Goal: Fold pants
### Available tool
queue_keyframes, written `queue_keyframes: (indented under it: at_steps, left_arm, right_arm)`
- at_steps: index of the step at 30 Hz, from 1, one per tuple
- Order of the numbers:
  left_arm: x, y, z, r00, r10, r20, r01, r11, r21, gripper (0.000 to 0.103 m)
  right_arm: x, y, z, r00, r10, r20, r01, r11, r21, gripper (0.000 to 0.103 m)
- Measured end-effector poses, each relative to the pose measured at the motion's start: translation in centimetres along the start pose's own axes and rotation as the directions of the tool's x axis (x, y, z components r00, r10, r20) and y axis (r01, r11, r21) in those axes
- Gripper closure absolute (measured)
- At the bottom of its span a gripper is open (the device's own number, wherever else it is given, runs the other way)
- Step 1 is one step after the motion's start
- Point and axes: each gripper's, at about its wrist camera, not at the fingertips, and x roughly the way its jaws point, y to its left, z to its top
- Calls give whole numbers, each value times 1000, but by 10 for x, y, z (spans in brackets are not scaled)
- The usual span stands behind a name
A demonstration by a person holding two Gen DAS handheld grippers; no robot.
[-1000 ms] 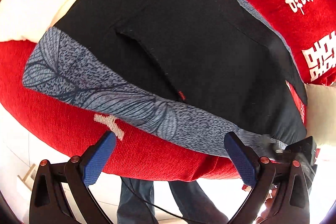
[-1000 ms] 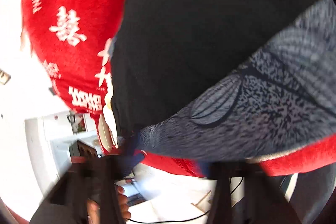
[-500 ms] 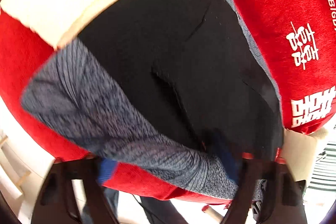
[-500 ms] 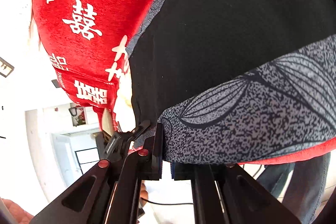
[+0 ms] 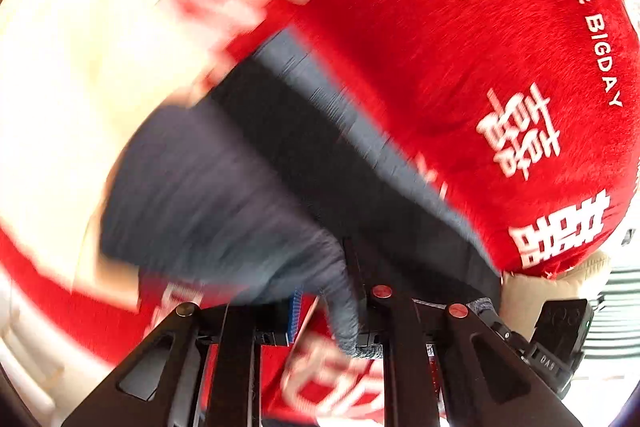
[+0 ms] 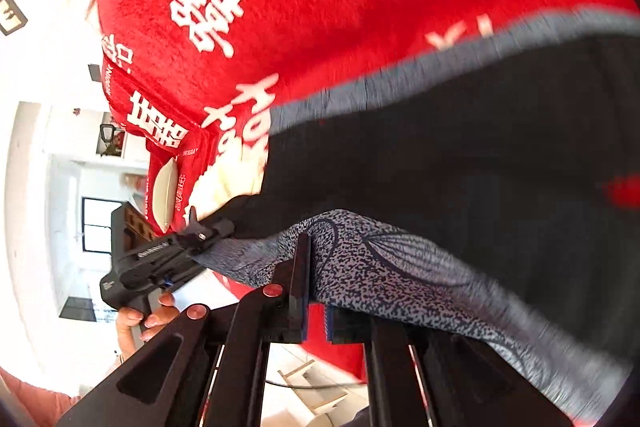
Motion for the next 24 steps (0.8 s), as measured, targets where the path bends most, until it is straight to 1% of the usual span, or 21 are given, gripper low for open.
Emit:
queue_keyframes:
  at_steps: [2,5,7,8,9,11,12,14,15,16,17,18,19,20,22,23,24]
  left_arm:
    - [21,-19,30,999,41,24,-42,998,51,84]
    - [61,-31,65,994,108,31,-111,989,97,84]
    - [92,-30,82,987,161,20,-162,982,93,84]
    - [104,-27,88,983,182,14,-183,979,85,80]
    - [117,-23,93,980,201,10,-201,977,76,79]
    - [133,-21,95,975,222,2,-221,972,73,75]
    - [136,-22,97,974,225,7,-225,971,77,71]
    - [133,-25,97,973,230,-3,-229,970,83,66]
    - [129,-28,99,971,237,-16,-235,968,90,60]
    - [123,-31,100,969,246,-11,-244,964,102,55]
    - [115,-36,101,964,267,9,-266,957,117,42]
    - [101,-42,101,947,318,45,-321,936,142,24]
    - [93,-46,99,939,336,71,-343,926,156,20]
    - [85,-51,97,933,349,92,-360,916,175,20]
    - [75,-60,90,918,382,104,-395,893,214,20]
    - [74,-65,85,912,395,110,-410,883,229,20]
    - [73,-71,75,904,413,115,-428,866,258,20]
  right_arm:
    - [10,-8,39,1000,-12,-18,12,1000,-8,98]
    - [35,-29,88,998,-31,-52,31,1000,3,97]
    - [59,-50,115,995,-32,-92,37,998,48,97]
    - [68,-58,124,993,-36,-109,43,997,57,97]
    - [78,-66,131,991,-49,-128,57,997,58,97]
    - [97,-80,143,985,-68,-161,77,995,55,97]
    - [105,-86,146,982,-76,-174,86,995,51,97]
    - [116,-98,151,978,-74,-195,87,994,59,97]
    - [116,-103,151,978,-65,-196,80,995,68,97]
    - [116,-107,151,979,-49,-198,66,994,82,97]
    - [115,-109,151,979,-35,-201,54,994,93,97]
    - [115,-111,153,978,-24,-205,46,994,102,96]
    - [114,-112,154,977,-17,-212,41,993,110,95]
    - [112,-112,156,976,-12,-218,38,993,114,90]
    - [105,-110,158,977,-9,-212,32,994,106,71]
    - [98,-105,159,980,-1,-197,21,995,98,46]
    - [91,-98,158,984,11,-178,5,996,91,23]
